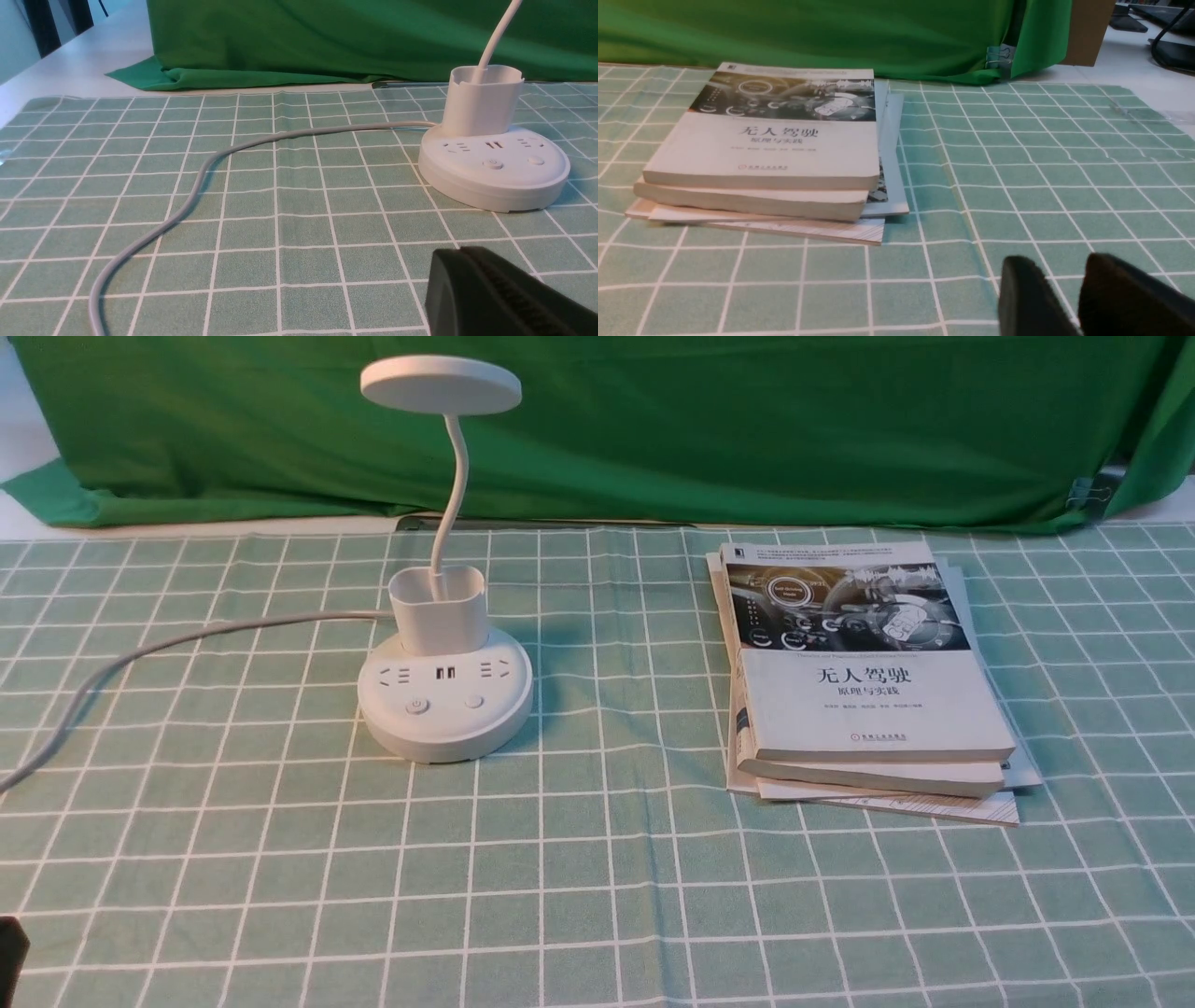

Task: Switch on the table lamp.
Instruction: 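Press the power button on the lamp base to turn the lamp on with the left gripper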

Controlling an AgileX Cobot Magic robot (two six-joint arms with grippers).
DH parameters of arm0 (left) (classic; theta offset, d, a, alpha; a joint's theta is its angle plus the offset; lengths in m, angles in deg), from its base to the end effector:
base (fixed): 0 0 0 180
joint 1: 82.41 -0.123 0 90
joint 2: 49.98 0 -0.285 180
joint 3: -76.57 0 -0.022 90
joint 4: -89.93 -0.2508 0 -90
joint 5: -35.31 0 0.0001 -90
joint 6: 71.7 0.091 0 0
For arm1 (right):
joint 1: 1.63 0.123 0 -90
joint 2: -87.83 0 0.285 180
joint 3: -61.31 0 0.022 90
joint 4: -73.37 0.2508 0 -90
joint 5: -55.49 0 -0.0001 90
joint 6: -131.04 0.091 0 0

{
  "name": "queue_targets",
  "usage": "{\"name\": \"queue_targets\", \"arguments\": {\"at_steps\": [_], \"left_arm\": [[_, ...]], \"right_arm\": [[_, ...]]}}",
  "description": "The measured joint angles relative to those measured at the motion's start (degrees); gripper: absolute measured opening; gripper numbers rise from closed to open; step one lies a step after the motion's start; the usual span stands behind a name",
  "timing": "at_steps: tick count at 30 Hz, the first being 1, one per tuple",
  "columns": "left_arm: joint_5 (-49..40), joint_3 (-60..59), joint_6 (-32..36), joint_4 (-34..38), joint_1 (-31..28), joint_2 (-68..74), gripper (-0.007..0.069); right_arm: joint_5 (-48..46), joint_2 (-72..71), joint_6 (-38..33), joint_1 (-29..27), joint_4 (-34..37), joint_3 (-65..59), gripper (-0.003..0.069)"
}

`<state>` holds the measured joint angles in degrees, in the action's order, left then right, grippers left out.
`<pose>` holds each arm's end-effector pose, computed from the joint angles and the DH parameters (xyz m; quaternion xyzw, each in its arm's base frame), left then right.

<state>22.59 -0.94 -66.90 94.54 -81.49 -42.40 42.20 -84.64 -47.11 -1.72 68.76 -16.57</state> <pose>0.0556 -0.0025 0.1916 0.0139 0.7533 -0.0102 0.6575 0.0556 -0.0018 0.1886 -0.0108 0.7584 -0.0225 0.6513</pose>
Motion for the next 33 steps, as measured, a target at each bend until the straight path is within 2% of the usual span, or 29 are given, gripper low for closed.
{"name": "queue_targets", "arguments": {"at_steps": [15,19,22,24,26,28,29,30,32,33], "left_arm": [[0.12,0.00,0.00,0.00,0.00,0.00,0.0001],[3.32,0.00,0.00,0.00,0.00,0.00,0.0001],[12.27,0.00,0.52,-0.06,0.00,0.00,0.0001],[23.22,0.00,1.88,-0.33,0.00,0.00,0.0001],[28.46,0.00,2.42,-0.52,0.00,0.00,0.0001],[40.87,0.00,2.81,-1.33,0.00,0.00,0.0001],[42.56,0.00,2.81,-1.40,0.00,0.00,0.0001],[49.27,0.00,2.73,-1.92,0.00,0.00,0.0001],[53.31,0.00,1.85,-2.42,0.00,-0.05,0.0001],[57.71,0.00,-1.08,-2.58,0.00,-0.05,0.0001]], "right_arm": [[-0.06,0.00,0.00,0.00,0.00,0.00,0.0241],[-0.06,0.00,0.00,0.00,0.00,0.00,0.0241],[-0.06,0.00,0.00,0.00,0.00,0.00,0.0241],[-0.06,0.00,0.00,0.00,0.00,0.00,0.0241],[-0.06,0.00,0.00,0.00,0.00,0.00,0.0241],[-0.06,0.00,0.00,0.00,0.00,0.00,0.0241],[-0.06,0.00,0.00,0.00,0.00,0.00,0.0241],[-0.06,0.00,0.00,0.00,0.00,0.00,0.0241],[-0.06,0.00,0.00,0.00,0.00,0.00,0.0241],[-0.06,0.00,0.00,0.00,0.00,0.00,0.0241]]}}
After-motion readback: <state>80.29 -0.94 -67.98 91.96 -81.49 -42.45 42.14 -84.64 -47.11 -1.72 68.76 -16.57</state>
